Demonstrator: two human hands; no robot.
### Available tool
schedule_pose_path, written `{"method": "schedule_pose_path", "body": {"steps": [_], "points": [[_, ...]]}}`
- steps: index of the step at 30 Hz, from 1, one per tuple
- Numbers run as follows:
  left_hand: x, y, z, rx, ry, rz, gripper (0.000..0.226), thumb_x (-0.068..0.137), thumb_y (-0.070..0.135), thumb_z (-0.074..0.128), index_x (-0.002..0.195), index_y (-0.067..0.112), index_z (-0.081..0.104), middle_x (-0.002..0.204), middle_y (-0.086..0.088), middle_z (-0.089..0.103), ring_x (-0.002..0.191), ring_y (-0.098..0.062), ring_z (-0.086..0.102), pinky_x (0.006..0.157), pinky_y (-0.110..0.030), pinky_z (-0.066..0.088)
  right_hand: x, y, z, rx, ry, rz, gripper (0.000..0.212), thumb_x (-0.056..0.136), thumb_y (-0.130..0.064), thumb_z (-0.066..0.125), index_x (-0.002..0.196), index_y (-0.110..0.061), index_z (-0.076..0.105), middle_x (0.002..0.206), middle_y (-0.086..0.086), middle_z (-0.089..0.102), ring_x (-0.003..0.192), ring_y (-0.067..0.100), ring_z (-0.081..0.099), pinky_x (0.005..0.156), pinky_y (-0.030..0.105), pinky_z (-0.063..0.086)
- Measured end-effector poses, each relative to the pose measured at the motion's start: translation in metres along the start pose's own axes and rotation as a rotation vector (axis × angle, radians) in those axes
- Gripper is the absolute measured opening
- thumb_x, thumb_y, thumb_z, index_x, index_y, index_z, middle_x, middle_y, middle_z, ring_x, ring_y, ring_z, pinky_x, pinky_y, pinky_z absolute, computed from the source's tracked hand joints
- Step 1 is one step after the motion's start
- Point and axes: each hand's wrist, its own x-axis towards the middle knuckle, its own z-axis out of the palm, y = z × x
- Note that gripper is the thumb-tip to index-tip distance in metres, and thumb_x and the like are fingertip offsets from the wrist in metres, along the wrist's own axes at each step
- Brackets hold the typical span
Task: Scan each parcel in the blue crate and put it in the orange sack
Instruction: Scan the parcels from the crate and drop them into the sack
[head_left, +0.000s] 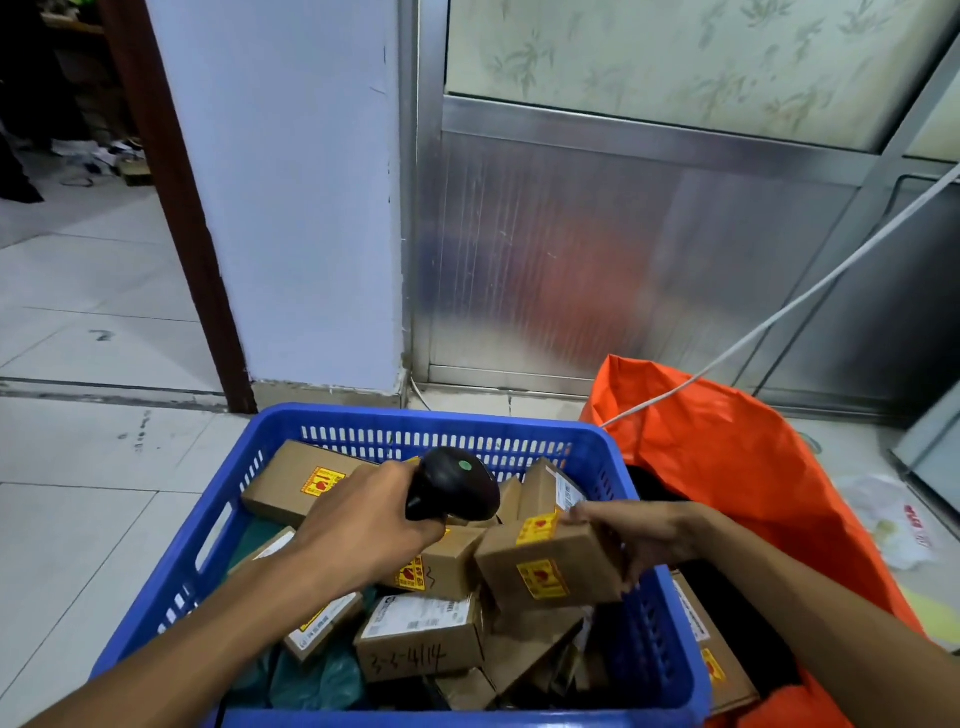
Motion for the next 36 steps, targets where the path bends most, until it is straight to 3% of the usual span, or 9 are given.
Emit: {"method": "schedule_pose_path", "body": {"steps": [5,8,14,17,20,26,30,36], "points": [[0.001,-0.001,0.0,-0.011,-0.009,0.0,0.016,0.085,0.032,0.074,0.097,0.028,0.063,0.089,0.008,0.07,0.085,-0.01,0.067,0.078,-0.038,0.059,0.004,-0.002,-0.004,0.201,0.033,-0.114,0.064,0.085,-0.056,0.07,0.132,-0.014,0.059,0.133,0.022,0.057,0.117,0.037,0.062,0.082,0.049,0.058],[0.0,0.0,0.0,-0.005,-0.014,0.001,0.016,0.085,0.033,0.073,0.097,0.029,0.063,0.09,0.008,0.071,0.086,-0.01,0.067,0.078,-0.038,0.059,0.004,-0.005,-0.002,0.205,0.08,-0.19,0.055,0.084,-0.046,0.073,0.13,-0.016,0.061,0.129,0.015,0.062,0.118,0.031,0.063,0.09,0.052,0.058],[0.001,-0.001,0.0,0.01,-0.004,0.007,0.015,0.086,0.034,0.072,0.095,0.028,0.062,0.088,0.009,0.069,0.083,-0.01,0.066,0.074,-0.034,0.058,0.006,-0.008,-0.003,0.108,0.172,-0.271,0.039,0.084,-0.033,0.078,0.116,-0.013,0.071,0.12,0.013,0.069,0.113,0.024,0.065,0.085,0.032,0.059],[0.001,0.0,-0.001,0.009,-0.009,0.0,0.016,0.086,0.034,0.073,0.096,0.027,0.063,0.087,0.008,0.069,0.083,-0.01,0.066,0.076,-0.036,0.059,0.008,-0.008,-0.002,0.066,0.209,-0.274,0.038,0.084,-0.032,0.078,0.111,-0.006,0.073,0.106,0.011,0.072,0.095,0.021,0.067,0.083,0.03,0.058],[0.001,-0.001,0.0,0.01,-0.013,0.0,0.018,0.086,0.035,0.072,0.098,0.026,0.064,0.09,0.007,0.07,0.085,-0.012,0.067,0.078,-0.04,0.059,0.006,-0.01,0.001,0.014,0.24,-0.265,0.04,0.083,-0.03,0.08,0.105,0.003,0.073,0.089,0.009,0.071,0.08,0.016,0.064,0.069,0.021,0.055],[0.001,0.002,0.002,0.018,-0.018,0.004,0.017,0.086,0.033,0.072,0.097,0.026,0.063,0.088,0.007,0.069,0.083,-0.011,0.066,0.076,-0.038,0.059,0.005,-0.016,0.004,-0.139,0.375,-0.275,0.04,0.076,-0.032,0.086,0.097,-0.001,0.074,0.086,0.012,0.075,0.067,0.008,0.065,0.061,0.014,0.051],[0.002,0.002,0.003,0.018,-0.023,0.005,0.016,0.086,0.033,0.072,0.097,0.027,0.063,0.088,0.008,0.069,0.084,-0.01,0.065,0.076,-0.037,0.059,-0.003,-0.02,0.009,-0.223,0.385,-0.281,0.057,0.073,-0.027,0.089,0.117,-0.007,0.058,0.101,0.003,0.068,0.08,0.007,0.065,0.059,0.008,0.049],[0.002,0.003,0.003,0.019,-0.012,0.015,0.016,0.087,0.034,0.072,0.092,0.032,0.057,0.088,0.009,0.068,0.084,-0.01,0.065,0.075,-0.034,0.058,-0.003,-0.019,0.015,-0.277,0.408,-0.414,0.079,0.066,-0.018,0.093,0.125,-0.018,0.041,0.113,-0.008,0.058,0.102,0.006,0.059,0.074,0.013,0.051]]}}
